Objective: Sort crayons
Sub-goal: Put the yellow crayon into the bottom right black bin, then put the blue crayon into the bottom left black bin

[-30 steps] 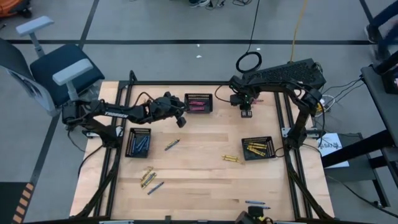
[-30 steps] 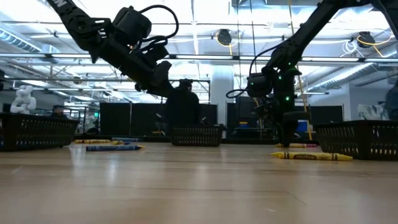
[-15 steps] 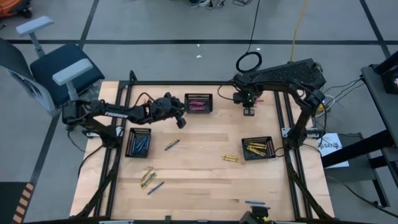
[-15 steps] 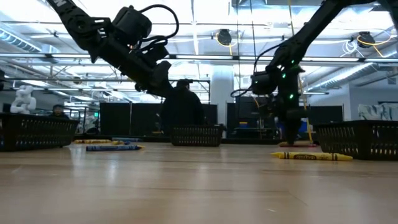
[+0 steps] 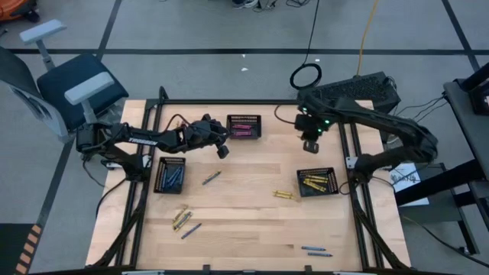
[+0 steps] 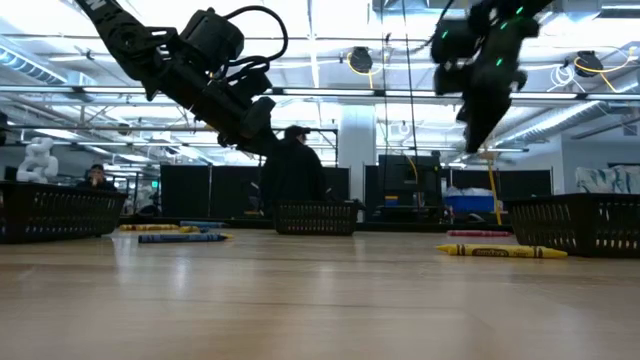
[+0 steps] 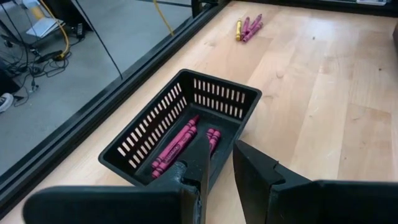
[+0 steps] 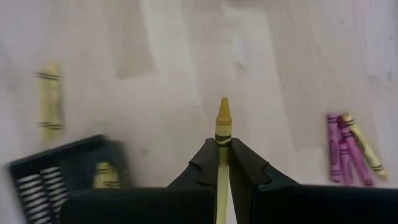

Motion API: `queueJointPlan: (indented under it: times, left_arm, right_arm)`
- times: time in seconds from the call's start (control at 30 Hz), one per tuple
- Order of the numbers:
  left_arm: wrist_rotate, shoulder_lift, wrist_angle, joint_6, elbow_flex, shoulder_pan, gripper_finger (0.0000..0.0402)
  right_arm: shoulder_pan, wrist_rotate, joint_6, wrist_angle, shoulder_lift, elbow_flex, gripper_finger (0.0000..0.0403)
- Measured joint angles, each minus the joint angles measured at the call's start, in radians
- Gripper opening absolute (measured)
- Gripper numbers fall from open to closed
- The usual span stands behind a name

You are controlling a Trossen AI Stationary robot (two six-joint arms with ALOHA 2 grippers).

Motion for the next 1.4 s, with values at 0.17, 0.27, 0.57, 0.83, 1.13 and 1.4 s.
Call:
queueJointPlan:
  times: [0.17,0.27,0.57,0.83,1.13,1.4]
  left_arm:
    - [0.000,0.000,0.000,0.000,0.000,0.000,0.0070]
    - [0.000,0.000,0.001,0.001,0.000,0.000,0.0070]
    - [0.000,0.000,0.001,0.010,0.000,0.000,0.0070]
    - [0.000,0.000,0.000,0.007,0.000,-0.015,0.0070]
    - [0.000,0.000,0.000,-0.017,0.000,-0.060,0.0070]
    - [-0.023,0.000,0.000,-0.054,0.001,-0.118,0.0070]
  right_arm:
    - [0.047,-0.125,0.151,-0.016,-0.166,-0.023,0.0000]
    - [0.073,-0.208,0.277,0.021,-0.268,-0.080,0.0000]
    - [0.246,-0.292,0.655,0.144,-0.512,-0.366,0.0000]
    - [0.418,-0.165,0.684,0.165,-0.505,-0.489,0.0002]
    - [0.508,-0.025,0.688,0.190,-0.413,-0.520,0.0034]
    - [0.531,0.005,0.644,0.189,-0.344,-0.520,0.0086]
